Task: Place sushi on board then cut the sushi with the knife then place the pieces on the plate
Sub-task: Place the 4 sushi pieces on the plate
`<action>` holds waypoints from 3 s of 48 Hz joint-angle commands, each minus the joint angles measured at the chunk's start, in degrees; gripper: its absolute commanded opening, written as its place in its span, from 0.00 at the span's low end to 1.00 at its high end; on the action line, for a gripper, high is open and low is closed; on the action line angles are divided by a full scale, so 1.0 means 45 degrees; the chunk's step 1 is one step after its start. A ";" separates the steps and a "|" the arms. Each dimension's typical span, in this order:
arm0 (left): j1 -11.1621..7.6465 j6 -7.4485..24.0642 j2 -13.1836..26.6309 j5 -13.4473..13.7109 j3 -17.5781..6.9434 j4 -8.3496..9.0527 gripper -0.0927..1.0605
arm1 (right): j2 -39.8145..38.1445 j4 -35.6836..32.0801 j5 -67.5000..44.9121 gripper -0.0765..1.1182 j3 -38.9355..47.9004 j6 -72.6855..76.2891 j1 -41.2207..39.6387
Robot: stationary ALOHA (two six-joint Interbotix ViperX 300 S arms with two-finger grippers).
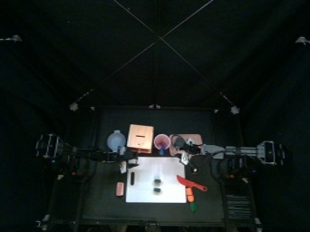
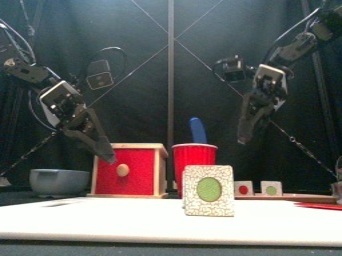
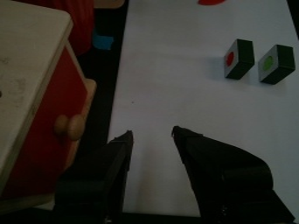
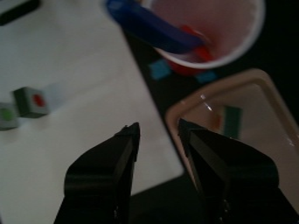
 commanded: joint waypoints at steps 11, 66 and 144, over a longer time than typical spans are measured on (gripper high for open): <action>0.0039 -0.0020 -0.0039 -0.0059 -0.0273 -0.0059 0.78 | 0.2637 0.0723 -0.0664 0.72 -0.2109 0.0000 0.2773; 0.0000 -0.0020 0.0039 -0.0059 -0.0117 -0.0059 0.78 | 0.6582 0.0703 -0.0391 0.55 -0.4648 -0.0039 0.3770; 0.0234 0.0000 0.0215 -0.0059 -0.0195 -0.0156 0.78 | 0.1152 -0.0605 0.0371 0.66 0.1992 -0.0039 -0.5957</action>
